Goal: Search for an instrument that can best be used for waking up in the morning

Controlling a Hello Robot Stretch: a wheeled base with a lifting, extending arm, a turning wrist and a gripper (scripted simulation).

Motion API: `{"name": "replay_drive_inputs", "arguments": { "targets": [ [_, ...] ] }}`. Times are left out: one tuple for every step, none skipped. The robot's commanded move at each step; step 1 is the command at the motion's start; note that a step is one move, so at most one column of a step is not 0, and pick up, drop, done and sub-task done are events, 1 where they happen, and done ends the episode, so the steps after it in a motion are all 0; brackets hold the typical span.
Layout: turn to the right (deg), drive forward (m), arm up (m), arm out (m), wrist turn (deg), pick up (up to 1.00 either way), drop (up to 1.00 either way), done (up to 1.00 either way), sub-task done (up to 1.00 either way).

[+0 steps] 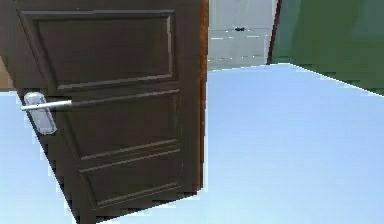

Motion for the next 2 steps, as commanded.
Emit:
{"name": "replay_drive_inputs", "arguments": {
  "targets": [
    [-39.0,0.0,0.0,0.0,0.0,0.0,0.0,0.0,0.0],
    [0.0,0.05,0.0,0.0,0.0,0.0,0.0,0.0,0.0]
  ]
}}
